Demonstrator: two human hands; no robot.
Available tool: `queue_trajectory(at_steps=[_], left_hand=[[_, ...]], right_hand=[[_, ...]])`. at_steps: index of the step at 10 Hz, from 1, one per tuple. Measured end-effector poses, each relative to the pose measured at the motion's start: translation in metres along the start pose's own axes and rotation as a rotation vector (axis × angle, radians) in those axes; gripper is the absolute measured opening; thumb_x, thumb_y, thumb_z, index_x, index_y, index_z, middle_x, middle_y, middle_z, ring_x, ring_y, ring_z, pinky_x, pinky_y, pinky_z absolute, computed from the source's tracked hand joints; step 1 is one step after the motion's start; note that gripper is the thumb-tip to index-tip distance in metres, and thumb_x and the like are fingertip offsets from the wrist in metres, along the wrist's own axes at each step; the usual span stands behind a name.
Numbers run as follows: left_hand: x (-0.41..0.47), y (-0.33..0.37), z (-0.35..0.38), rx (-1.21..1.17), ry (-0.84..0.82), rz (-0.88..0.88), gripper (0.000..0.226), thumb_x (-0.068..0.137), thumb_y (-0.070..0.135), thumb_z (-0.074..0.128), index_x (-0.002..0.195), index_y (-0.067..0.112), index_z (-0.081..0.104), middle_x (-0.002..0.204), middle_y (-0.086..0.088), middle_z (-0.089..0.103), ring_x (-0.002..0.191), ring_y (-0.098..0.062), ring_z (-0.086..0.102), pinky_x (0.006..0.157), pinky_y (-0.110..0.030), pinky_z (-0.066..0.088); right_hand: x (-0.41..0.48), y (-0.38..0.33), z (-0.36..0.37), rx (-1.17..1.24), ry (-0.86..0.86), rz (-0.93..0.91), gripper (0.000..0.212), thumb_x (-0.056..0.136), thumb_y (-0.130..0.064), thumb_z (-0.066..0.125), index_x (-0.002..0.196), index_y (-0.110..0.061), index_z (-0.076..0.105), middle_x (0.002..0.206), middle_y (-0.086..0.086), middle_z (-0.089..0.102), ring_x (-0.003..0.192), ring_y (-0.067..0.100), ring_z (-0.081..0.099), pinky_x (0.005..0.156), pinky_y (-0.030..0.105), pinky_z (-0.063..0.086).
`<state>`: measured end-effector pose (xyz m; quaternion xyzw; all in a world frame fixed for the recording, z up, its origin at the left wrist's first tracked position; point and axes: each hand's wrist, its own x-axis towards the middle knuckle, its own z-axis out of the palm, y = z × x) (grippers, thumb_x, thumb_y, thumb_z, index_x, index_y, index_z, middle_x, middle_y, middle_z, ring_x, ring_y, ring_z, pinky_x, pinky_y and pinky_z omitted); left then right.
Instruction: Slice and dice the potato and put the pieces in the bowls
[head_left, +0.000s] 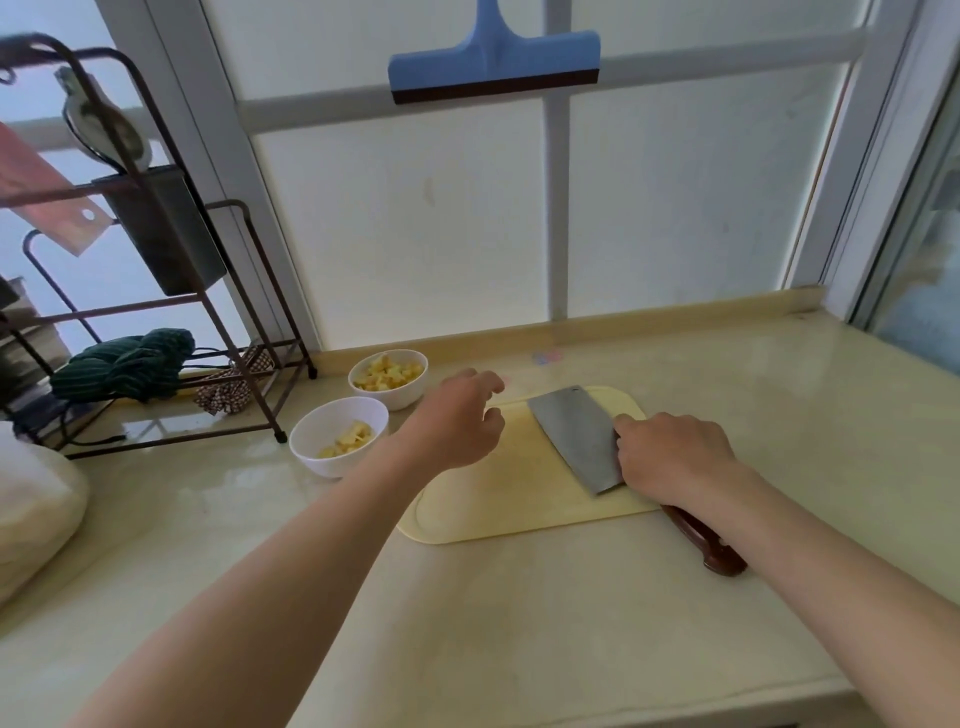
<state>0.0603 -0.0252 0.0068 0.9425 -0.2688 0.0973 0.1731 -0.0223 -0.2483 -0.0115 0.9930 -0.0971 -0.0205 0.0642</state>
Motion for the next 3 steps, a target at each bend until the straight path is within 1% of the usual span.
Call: queue_trajectory(at_steps=[1, 2, 3], left_hand=[[-0.0015, 0.0015, -0.0015, -0.012, -0.014, -0.014, 0.036, 0.093, 0.023, 0.052, 0.129, 0.021, 0.055, 0.116, 0.002, 0.057, 0.103, -0.019, 0.056, 0.089, -0.038, 0.050], [-0.0043, 0.0003, -0.0021, -0.021, 0.001, -0.008, 0.036, 0.094, 0.022, 0.052, 0.129, 0.021, 0.054, 0.118, 0.002, 0.057, 0.105, -0.017, 0.055, 0.088, -0.032, 0.048], [-0.0061, -0.0012, -0.0075, -0.060, 0.024, -0.024, 0.036, 0.094, 0.021, 0.052, 0.129, 0.019, 0.054, 0.119, 0.001, 0.058, 0.107, -0.017, 0.055, 0.087, -0.028, 0.045]], right_hand=[[-0.0014, -0.0013, -0.0022, 0.009, -0.019, -0.004, 0.032, 0.107, -0.029, 0.030, 0.132, -0.023, 0.050, 0.125, 0.008, 0.060, 0.108, 0.030, 0.058, 0.079, 0.036, 0.038], [-0.0025, 0.0014, -0.0038, 0.038, -0.024, 0.008, 0.029, 0.106, -0.030, 0.032, 0.127, -0.022, 0.050, 0.123, 0.007, 0.060, 0.096, 0.028, 0.051, 0.079, 0.036, 0.039], [-0.0026, 0.0053, -0.0111, 0.108, -0.005, 0.021, 0.025, 0.104, -0.030, 0.037, 0.123, -0.022, 0.050, 0.114, 0.006, 0.059, 0.095, 0.028, 0.053, 0.078, 0.037, 0.040]])
